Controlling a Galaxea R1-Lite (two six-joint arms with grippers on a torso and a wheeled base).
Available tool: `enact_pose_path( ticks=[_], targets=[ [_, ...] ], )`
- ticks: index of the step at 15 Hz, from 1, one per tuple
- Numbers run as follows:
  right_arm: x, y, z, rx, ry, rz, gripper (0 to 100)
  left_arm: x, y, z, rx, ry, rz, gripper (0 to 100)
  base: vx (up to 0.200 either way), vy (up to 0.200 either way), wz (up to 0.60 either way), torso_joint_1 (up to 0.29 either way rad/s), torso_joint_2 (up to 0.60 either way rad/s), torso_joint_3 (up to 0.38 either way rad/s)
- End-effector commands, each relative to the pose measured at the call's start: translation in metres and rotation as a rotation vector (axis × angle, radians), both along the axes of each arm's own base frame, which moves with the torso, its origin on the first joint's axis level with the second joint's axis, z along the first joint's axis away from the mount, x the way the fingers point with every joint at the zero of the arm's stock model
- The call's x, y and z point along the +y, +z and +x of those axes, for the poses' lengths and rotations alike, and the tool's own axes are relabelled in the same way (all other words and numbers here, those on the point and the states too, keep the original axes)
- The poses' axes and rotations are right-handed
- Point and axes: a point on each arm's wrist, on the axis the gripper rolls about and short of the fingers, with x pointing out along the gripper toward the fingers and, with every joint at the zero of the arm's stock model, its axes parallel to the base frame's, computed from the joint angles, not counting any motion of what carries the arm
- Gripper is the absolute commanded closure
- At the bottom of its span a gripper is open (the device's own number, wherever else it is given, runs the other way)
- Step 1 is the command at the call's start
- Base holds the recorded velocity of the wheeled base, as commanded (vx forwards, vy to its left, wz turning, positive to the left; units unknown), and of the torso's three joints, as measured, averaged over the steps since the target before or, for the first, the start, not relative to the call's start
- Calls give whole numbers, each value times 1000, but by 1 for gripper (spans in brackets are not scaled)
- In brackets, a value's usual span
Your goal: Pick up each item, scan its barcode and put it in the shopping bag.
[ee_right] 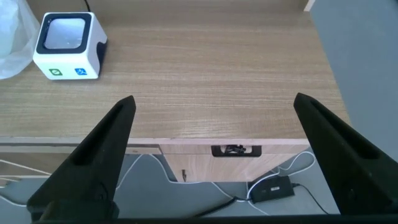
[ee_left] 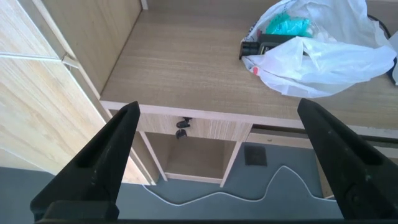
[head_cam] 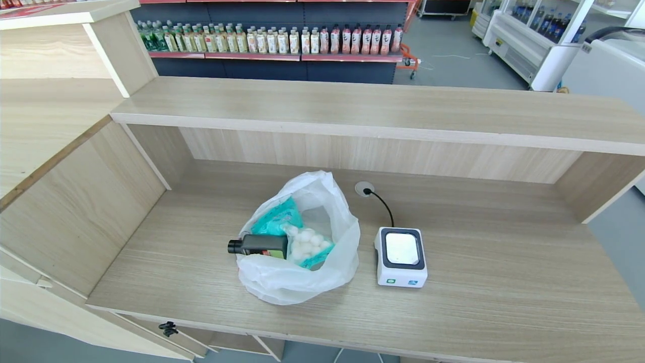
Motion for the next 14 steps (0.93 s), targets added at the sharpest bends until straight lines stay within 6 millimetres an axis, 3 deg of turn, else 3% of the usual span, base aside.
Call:
enact_pose_path(
  ticks=[1,6,11,14],
  targets=[
    [0,0,0,3,0,3,0,0,0,0,0,0,1,0,0,0,0,0,0,0],
    [0,0,0,-4,-2,42,0,0,0,0,0,0,4,0,0,0,0,0,0,0],
    [0,0,0,-7,-2,43,0,0,0,0,0,0,4,0,200,0,0,-1,0,0],
    [0,0,0,-7,-2,46,0,0,0,0,0,-1,1,0,0,0,0,0,0,0]
  ],
)
